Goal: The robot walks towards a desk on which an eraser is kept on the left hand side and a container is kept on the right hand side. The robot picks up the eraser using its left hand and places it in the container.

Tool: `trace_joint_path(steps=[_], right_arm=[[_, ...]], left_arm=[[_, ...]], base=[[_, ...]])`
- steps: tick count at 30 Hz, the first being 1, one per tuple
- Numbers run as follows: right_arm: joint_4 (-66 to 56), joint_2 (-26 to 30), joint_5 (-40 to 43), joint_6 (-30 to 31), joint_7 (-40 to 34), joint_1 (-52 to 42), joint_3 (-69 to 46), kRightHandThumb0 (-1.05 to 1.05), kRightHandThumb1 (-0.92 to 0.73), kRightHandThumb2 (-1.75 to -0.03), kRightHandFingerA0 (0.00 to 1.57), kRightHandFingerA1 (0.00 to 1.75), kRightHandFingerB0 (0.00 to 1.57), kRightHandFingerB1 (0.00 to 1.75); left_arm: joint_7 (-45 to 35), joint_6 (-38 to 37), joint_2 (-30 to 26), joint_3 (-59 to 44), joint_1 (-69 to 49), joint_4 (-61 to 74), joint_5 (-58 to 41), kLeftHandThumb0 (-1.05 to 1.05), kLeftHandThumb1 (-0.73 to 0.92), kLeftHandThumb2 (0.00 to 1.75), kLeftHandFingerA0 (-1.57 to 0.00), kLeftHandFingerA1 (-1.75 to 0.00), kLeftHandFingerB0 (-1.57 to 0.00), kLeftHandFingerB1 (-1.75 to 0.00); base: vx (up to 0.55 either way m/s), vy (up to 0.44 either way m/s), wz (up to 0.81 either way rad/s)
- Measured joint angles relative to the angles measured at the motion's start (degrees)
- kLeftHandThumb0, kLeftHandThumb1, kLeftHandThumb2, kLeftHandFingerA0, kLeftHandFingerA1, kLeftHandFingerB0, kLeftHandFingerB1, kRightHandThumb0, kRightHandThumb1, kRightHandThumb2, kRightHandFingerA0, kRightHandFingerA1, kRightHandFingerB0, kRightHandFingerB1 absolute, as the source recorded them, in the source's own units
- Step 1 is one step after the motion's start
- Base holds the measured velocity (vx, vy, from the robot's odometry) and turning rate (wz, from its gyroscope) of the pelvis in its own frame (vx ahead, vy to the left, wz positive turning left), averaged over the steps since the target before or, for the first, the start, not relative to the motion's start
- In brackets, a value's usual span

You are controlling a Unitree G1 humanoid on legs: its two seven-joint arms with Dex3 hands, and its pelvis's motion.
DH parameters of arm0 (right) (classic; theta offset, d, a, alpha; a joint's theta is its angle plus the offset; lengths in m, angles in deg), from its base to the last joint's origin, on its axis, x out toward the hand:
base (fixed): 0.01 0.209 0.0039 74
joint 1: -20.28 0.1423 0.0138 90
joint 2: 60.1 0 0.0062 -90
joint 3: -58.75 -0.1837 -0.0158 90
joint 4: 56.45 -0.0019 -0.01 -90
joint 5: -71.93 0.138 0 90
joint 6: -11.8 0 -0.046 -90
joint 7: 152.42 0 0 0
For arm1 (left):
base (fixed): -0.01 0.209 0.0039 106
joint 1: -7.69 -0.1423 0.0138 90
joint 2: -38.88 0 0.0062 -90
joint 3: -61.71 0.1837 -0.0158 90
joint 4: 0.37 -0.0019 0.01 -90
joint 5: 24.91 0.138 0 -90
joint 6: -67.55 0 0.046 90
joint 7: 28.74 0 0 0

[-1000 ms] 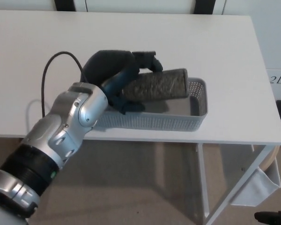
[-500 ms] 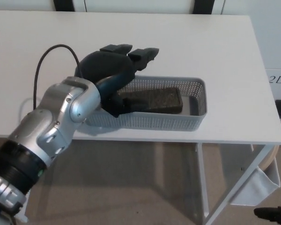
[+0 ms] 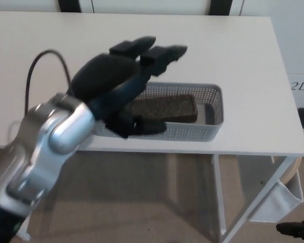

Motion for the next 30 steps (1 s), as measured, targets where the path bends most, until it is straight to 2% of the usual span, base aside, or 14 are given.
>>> trace_joint_path(steps=[2, 3, 7, 8, 9, 12, 16, 17, 19, 23, 24, 25, 28, 30], right_arm=[[0.0, 0.0, 0.0, 0.0, 0.0, 0.0, 0.0, -0.26, -0.44, -0.53, 0.81, 0.58, 0.59, 0.5], [0.0, 0.0, 0.0, 0.1, 0.0, 0.0, 0.0, -0.25, -0.44, -0.53, 0.81, 0.58, 0.59, 0.51], [0.0, 0.0, 0.0, 0.1, 0.0, 0.0, 0.1, -0.25, -0.44, -0.53, 0.81, 0.58, 0.59, 0.51], [0.0, 0.0, 0.0, 0.1, 0.0, 0.1, 0.1, -0.25, -0.44, -0.53, 0.82, 0.59, 0.6, 0.5], [0.0, 0.0, 0.0, 0.1, 0.0, 0.1, 0.1, -0.27, -0.44, -0.53, 0.83, 0.59, 0.6, 0.51], [0.0, 0.0, 0.0, 0.1, 0.0, 0.2, 0.1, -0.27, -0.43, -0.52, 0.8, 0.58, 0.61, 0.51], [0.1, 0.0, 0.0, 0.2, 0.0, 0.1, 0.2, -0.28, -0.43, -0.52, 0.79, 0.58, 0.61, 0.51], [0.1, 0.0, 0.0, 0.2, 0.0, 0.2, 0.2, -0.27, -0.44, -0.53, 0.82, 0.59, 0.61, 0.51], [0.1, 0.0, -0.1, 0.2, 0.0, 0.2, 0.3, -0.26, -0.44, -0.53, 0.83, 0.59, 0.61, 0.51], [0.3, 0.0, -0.1, 0.2, 0.0, 0.1, 0.5, -0.28, -0.44, -0.53, 0.82, 0.58, 0.62, 0.51], [0.4, 0.0, -0.1, 0.2, -0.1, 0.2, 0.6, -0.3, -0.43, -0.52, 0.82, 0.59, 0.61, 0.51], [0.5, 0.0, -0.1, 0.2, -0.1, 0.1, 0.7, -0.31, -0.43, -0.53, 0.83, 0.59, 0.59, 0.5], [0.6, 0.0, -0.2, 0.2, -0.1, 0.1, 0.9, -0.33, -0.45, -0.53, 0.8, 0.58, 0.53, 0.49], [0.6, 0.0, -0.2, 0.2, -0.2, 0.1, 1.1, -0.35, -0.46, -0.53, 0.77, 0.58, 0.51, 0.49]], left_arm=[[-0.7, -0.1, -1.0, -1.6, -4.4, 3.1, -1.9, -0.77, 0.56, 0.97, -0.39, -0.48, -0.45, -0.49], [-1.0, -0.1, -1.3, -2.1, -5.7, 3.9, -2.5, -0.75, 0.65, 0.61, -0.54, -0.37, -0.54, -0.36], [-3.2, -0.3, -2.6, -4.9, -14.6, 7.1, -6.3, -0.74, 0.59, 0.6, -0.63, -0.39, -0.6, -0.38], [-3.6, -0.3, -2.8, -5.4, -15.9, 7.5, -6.9, -0.78, 0.49, 0.85, -0.6, -0.5, -0.53, -0.48], [-4.4, -0.3, -3.2, -6.2, -18.4, 8.0, -8.1, -0.88, 0.61, 0.68, -0.7, -0.43, -0.55, -0.39], [-6.5, -0.3, -4.0, -8.4, -23.9, 9.1, -10.7, -0.86, 0.77, 0.65, -0.81, -0.43, -0.72, -0.41], [-10.0, -0.3, -5.2, -11.8, -31.4, 9.5, -14.3, -0.73, 0.75, 0.64, -0.8, -0.43, -0.74, -0.41], [-11.0, -0.3, -5.7, -12.7, -33.3, 9.5, -15.2, -0.78, 0.75, 0.64, -0.93, -0.47, -0.66, -0.39], [-13.0, -0.3, -6.8, -14.3, -36.4, 9.3, -16.9, -0.89, 0.64, 0.7, -0.88, -0.48, -0.56, -0.4], [-16.7, -0.3, -9.2, -17.0, -41.4, 7.2, -19.8, -0.75, 0.7, 0.62, -0.46, -0.39, -0.43, -0.33], [-17.6, -0.3, -9.4, -17.8, -42.3, 5.1, -20.7, -0.81, 0.69, 0.62, -0.2, -0.37, -0.17, -0.27], [-17.7, -0.3, -9.4, -17.9, -42.5, 3.6, -20.8, -0.83, 0.55, 0.92, -0.04, -0.49, -0.03, -0.33], [-17.0, -0.3, -8.6, -18.0, -41.9, -3.2, -20.7, -0.82, 0.53, 0.94, -0.03, -0.29, -0.02, -0.22], [-16.4, -0.3, -7.9, -17.9, -40.7, -7.5, -20.6, -0.83, 0.56, 0.97, 0.0, -0.48, -0.11, -0.25]], base=[[0.0, 0.0, 0.0], [0.0, 0.0, 0.0], [0.0, 0.0, 0.0], [0.0, 0.0, 0.0], [0.0, 0.0, 0.0], [0.0, 0.0, 0.0], [0.0, 0.0, 0.0], [0.0, 0.0, 0.0], [0.0, 0.0, 0.0], [0.0, 0.0, 0.0], [0.0, 0.0, 0.0], [0.0, 0.0, 0.0], [0.0, 0.0, 0.0], [0.0, 0.0, 0.0]])
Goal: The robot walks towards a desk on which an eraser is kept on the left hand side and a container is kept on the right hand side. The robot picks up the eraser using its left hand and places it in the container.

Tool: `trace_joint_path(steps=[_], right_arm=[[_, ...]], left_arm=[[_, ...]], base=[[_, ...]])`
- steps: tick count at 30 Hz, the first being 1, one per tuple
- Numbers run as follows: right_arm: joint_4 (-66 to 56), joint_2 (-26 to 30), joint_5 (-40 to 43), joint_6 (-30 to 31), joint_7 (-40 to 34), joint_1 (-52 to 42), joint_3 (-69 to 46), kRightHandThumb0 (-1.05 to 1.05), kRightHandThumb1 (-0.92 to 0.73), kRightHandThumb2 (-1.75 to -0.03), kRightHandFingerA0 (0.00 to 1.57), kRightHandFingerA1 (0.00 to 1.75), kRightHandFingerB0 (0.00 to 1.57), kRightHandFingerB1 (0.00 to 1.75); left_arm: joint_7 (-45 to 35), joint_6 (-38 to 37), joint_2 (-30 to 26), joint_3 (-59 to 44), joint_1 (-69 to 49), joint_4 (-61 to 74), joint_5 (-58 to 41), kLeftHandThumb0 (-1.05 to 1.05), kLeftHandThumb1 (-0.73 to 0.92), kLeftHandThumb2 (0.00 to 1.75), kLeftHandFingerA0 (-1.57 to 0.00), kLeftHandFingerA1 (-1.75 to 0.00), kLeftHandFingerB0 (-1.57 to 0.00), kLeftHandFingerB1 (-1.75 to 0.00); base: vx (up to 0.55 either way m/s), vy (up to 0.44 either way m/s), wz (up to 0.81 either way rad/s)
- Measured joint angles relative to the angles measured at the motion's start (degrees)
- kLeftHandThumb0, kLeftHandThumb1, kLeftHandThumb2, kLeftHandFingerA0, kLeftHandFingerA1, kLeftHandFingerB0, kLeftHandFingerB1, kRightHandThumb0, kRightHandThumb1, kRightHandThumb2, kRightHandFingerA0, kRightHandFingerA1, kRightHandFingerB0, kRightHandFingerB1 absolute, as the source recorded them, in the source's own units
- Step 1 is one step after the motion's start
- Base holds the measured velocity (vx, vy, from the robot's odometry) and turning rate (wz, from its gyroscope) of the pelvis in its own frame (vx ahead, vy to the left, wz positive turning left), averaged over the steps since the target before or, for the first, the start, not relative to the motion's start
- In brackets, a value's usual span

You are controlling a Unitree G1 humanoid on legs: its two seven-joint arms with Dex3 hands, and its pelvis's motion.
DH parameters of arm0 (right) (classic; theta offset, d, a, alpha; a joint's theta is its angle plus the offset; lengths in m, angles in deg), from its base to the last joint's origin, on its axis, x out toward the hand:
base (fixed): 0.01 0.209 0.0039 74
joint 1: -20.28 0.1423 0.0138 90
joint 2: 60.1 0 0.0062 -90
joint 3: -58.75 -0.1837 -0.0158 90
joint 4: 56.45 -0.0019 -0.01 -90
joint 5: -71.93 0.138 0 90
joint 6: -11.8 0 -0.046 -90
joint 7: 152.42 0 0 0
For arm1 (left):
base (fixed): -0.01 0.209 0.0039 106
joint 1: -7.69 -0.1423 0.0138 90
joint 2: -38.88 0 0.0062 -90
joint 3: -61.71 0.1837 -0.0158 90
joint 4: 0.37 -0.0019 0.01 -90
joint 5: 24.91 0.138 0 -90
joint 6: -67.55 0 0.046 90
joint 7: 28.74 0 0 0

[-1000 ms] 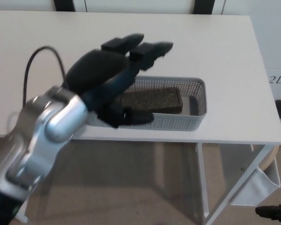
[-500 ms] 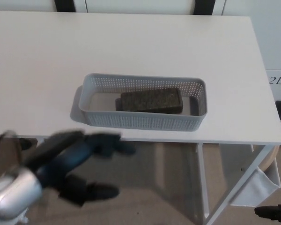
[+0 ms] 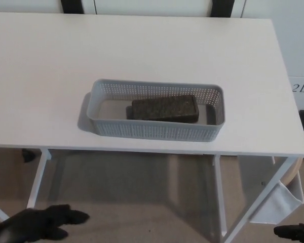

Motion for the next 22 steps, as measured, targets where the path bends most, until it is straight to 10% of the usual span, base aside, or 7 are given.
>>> trace_joint_path(steps=[2, 3, 4, 9, 14, 22], right_arm=[[0.0, 0.0, 0.0, 0.0, 0.0, 0.0, 0.1, -0.36, -0.46, -0.53, 0.77, 0.59, 0.51, 0.48], [0.0, 0.0, 0.0, 0.0, 0.0, 0.0, 0.1, -0.36, -0.46, -0.53, 0.77, 0.58, 0.5, 0.48], [0.0, 0.0, 0.0, 0.0, 0.0, 0.0, 0.1, -0.36, -0.46, -0.53, 0.76, 0.58, 0.5, 0.48], [0.0, 0.0, 0.0, 0.0, 0.0, 0.1, 0.2, -0.39, -0.45, -0.53, 0.72, 0.58, 0.48, 0.48], [0.0, 0.0, 0.0, 0.0, -0.1, 0.1, 0.2, -0.47, -0.36, -0.72, 0.56, 0.64, 0.4, 0.56], [0.0, 0.0, 0.0, 0.0, -0.6, 0.1, 0.2, -0.51, -0.38, -0.75, 0.43, 0.63, 0.32, 0.55]], left_arm=[[0.7, 0.0, 0.7, 0.0, 1.5, -4.2, 0.1, -0.87, 0.58, 0.98, -0.03, -0.4, -0.1, -0.25], [1.1, 0.0, 1.1, 0.0, 2.1, -6.0, 0.1, -0.87, 0.73, 0.62, -0.04, -0.42, -0.06, -0.3], [1.5, 0.0, 1.5, 0.0, 2.7, -8.1, 0.1, -0.89, 0.6, 0.99, 0.0, -0.37, -0.15, -0.18], [3.3, 0.0, 2.7, -0.1, 4.9, -16.7, 0.1, -0.81, 0.55, 0.98, 0.0, -0.45, 0.0, -0.18], [5.0, 0.0, 3.3, -1.1, 7.4, -27.7, -0.1, -0.95, 0.62, 0.98, -0.09, -0.17, -0.13, -0.05], [7.8, -0.7, 4.7, -3.0, 11.6, -43.5, -0.3, -0.82, 0.54, 0.96, -0.07, -0.38, -0.07, -0.17]], base=[[0.0, 0.0, 0.0], [0.0, 0.0, 0.0], [0.0, 0.0, 0.0], [0.0, 0.0, 0.0], [0.0, 0.0, 0.0], [0.0, 0.0, 0.0]])
